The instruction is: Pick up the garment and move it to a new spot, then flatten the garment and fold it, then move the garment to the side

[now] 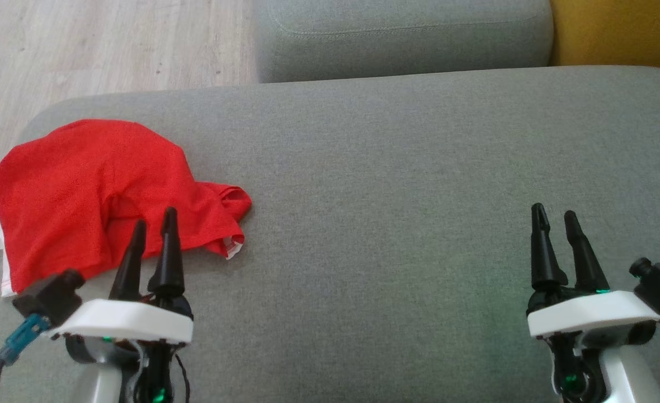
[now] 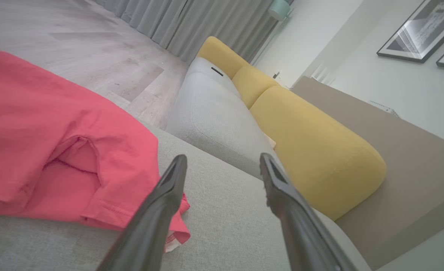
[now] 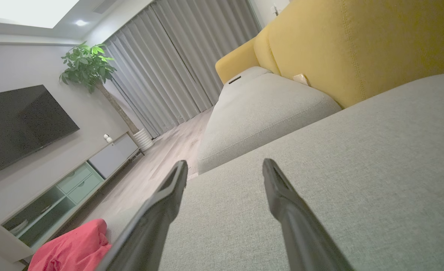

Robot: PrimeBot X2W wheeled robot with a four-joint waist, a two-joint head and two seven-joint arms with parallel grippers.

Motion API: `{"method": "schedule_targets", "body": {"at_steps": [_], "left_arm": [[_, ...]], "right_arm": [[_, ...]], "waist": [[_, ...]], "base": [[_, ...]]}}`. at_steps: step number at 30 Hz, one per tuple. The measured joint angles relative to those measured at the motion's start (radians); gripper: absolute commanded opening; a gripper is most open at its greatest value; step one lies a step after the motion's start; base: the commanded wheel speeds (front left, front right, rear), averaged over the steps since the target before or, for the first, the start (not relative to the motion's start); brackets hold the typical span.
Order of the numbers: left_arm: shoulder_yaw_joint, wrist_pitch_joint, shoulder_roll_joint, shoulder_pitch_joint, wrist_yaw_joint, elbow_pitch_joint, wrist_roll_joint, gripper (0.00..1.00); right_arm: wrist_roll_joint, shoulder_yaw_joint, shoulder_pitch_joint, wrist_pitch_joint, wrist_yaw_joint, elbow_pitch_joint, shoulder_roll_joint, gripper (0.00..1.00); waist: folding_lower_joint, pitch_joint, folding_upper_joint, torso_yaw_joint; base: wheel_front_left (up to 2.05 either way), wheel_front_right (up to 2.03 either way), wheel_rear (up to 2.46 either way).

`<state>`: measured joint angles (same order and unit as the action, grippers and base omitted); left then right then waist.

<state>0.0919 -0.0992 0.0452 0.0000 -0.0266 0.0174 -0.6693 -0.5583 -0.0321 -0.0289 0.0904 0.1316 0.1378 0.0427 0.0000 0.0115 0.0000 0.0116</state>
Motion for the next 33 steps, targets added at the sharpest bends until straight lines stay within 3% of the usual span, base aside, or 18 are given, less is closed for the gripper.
{"method": "schedule_targets", "body": {"at_steps": [27,33], "left_arm": [[0.248,-0.076,0.119,-0.002,0.185,-0.021,0.340,1.00],[0.281,-0.091,0.135,-0.003,0.194,-0.039,0.401,1.00]], "right_arm": [[0.363,-0.031,0.001,0.078,0.000,-0.018,0.000,1.00],[0.425,-0.045,0.002,0.099,0.000,-0.031,0.000,1.00]], "waist": [[0.0000,-0.004,0.0000,0.006],[0.0000,-0.005,0.0000,0.007]], "base": [[0.00,0.00,0.00],[0.00,0.00,0.00]]}}
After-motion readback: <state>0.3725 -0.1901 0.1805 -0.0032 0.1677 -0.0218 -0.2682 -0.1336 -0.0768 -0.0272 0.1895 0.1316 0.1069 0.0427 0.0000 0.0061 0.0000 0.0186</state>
